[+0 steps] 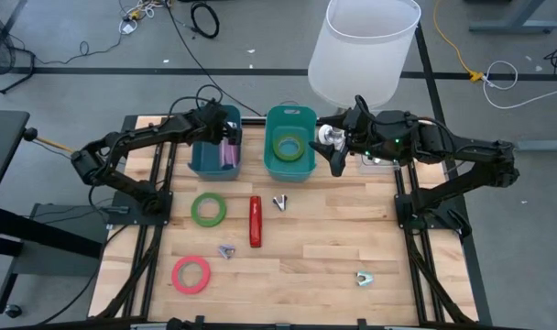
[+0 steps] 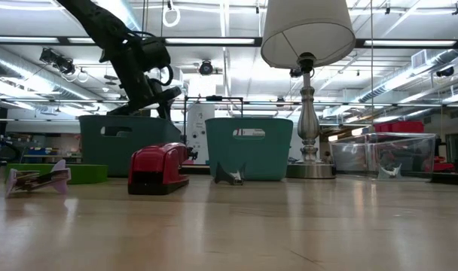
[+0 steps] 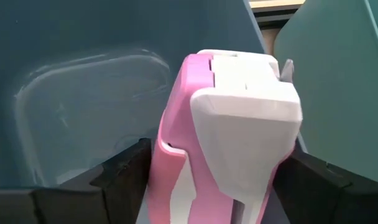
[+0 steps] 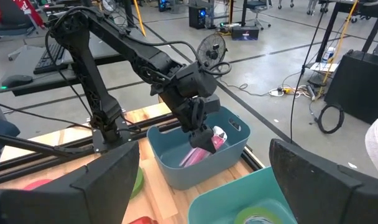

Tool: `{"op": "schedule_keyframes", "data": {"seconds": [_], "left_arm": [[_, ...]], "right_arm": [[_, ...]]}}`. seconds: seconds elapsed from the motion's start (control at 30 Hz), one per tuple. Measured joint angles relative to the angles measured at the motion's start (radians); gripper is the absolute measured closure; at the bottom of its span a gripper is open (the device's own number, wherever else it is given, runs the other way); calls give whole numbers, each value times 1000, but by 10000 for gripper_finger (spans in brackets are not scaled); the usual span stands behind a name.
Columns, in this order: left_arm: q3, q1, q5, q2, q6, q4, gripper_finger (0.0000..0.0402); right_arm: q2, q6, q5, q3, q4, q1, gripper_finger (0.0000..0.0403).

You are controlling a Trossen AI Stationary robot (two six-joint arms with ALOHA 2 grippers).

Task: Pick and place Stapler, Stapler remover, tape
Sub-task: Put the pink stapler into the blue bin, then put the blue staple remover into the transparent bin

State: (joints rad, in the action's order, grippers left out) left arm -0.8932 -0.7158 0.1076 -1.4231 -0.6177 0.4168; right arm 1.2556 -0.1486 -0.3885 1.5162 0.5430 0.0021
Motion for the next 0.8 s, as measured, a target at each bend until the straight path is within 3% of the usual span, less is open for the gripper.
{"op": "schedule_keyframes", "data": {"seconds": [0.2,0.43,0.8], "left_arm": [[0,0,0,0,1,-3,56],[0,0,0,10,34,1,57],[0,75,-34,176,71,-3,57]], "right_arm": [[0,0,0,0,0,0,46],[0,0,0,0,6,0,46],[0,0,4,0,54,0,46]]}}
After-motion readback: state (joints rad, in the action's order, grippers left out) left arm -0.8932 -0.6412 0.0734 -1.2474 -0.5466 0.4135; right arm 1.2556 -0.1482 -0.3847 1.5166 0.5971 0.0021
